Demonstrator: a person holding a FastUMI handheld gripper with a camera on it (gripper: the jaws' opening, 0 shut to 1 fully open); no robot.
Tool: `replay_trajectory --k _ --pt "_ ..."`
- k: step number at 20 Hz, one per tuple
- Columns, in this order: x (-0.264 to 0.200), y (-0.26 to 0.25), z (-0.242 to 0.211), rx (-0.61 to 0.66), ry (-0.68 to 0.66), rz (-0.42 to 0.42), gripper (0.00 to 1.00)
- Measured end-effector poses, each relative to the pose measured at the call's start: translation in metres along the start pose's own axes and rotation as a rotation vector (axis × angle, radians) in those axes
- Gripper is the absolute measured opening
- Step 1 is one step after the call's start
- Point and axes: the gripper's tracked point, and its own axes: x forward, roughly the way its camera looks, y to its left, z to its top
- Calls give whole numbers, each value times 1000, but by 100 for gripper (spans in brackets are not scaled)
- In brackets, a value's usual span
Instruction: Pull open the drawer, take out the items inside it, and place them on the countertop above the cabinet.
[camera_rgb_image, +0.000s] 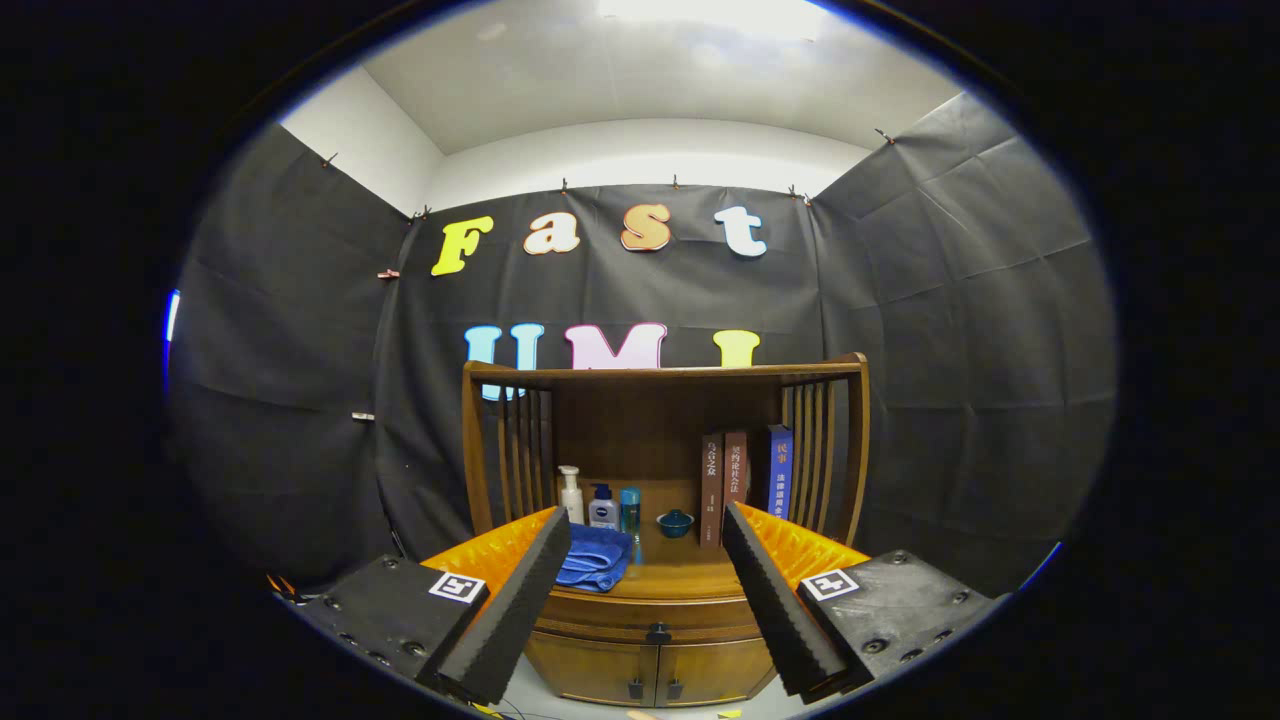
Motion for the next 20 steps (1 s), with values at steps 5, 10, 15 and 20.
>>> replay_trajectory --k 5,10,15,20 --pt "11 0 -10 2 36 -18 99" --pt "25 0 -22 -13 59 -13 99" --pt "50 -4 -65 14 111 -11 99" --pt "83 -16 -131 48 200 -23 99"
